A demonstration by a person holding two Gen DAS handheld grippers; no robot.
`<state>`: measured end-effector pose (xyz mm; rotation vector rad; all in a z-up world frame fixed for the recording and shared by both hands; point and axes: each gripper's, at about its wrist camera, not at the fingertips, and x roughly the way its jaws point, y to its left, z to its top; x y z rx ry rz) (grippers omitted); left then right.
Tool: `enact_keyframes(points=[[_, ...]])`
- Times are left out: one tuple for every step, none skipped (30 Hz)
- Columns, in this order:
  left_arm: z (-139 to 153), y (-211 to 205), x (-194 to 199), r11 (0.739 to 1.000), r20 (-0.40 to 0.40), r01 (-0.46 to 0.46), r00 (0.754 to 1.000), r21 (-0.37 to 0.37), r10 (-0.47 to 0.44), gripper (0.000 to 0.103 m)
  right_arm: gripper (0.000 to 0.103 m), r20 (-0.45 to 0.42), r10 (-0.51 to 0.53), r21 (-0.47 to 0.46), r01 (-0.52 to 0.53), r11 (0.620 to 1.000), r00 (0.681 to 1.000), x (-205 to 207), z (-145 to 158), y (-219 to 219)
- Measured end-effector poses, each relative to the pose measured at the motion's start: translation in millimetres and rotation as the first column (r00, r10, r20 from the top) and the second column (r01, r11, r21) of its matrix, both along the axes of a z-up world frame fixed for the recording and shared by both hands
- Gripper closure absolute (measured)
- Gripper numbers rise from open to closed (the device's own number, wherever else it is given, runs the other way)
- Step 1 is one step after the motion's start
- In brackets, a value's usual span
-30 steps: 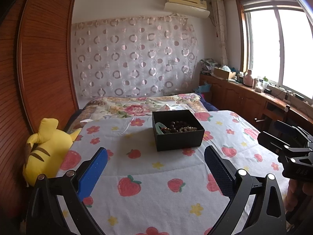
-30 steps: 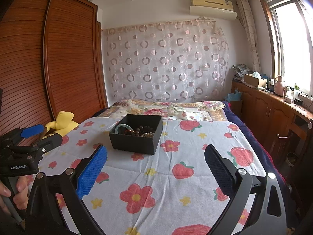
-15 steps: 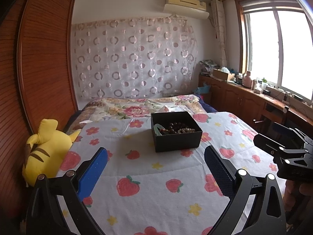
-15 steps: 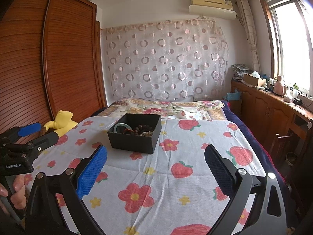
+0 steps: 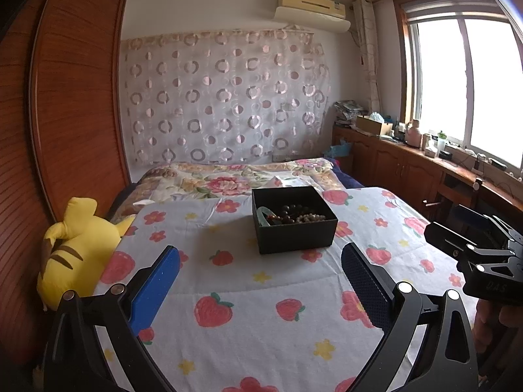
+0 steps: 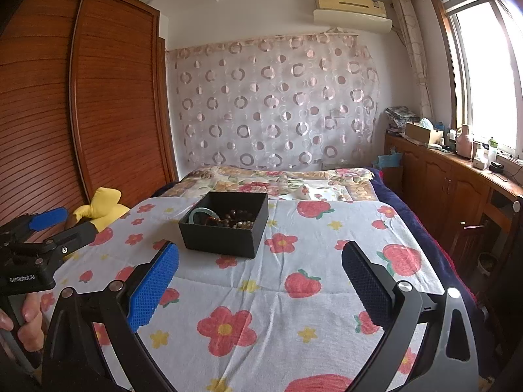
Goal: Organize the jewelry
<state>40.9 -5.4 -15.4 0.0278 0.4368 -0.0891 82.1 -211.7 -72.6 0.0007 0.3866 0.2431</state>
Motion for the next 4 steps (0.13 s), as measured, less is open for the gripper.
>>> enact_keyframes(points=[[0.8, -0.7, 0.8, 1.000, 0.001, 0.001, 1.000, 0.000, -0.001, 0.008, 0.002, 0.000, 0.000, 0.000, 0.000, 1.000, 1.000, 0.1, 0.5, -0.2], [1.0, -0.9, 0.7, 1.000, 0.002, 0.001, 1.000, 0.002, -0.001, 0.008, 0.002, 0.001, 0.000, 0.001, 0.000, 1.000, 1.000, -0.1, -0.1, -0.3], [1.1, -1.0, 0.9, 1.000, 0.002, 0.001, 1.000, 0.003, -0.001, 0.008, 0.002, 0.000, 0.000, 0.001, 0.000, 1.000, 1.000, 0.4, 0.8, -0.4], [0.9, -0.7, 0.9, 1.000, 0.002, 0.000, 1.000, 0.003, 0.000, 0.008, 0.002, 0.000, 0.000, 0.001, 0.000, 1.000, 1.000, 0.2, 0.3, -0.3]])
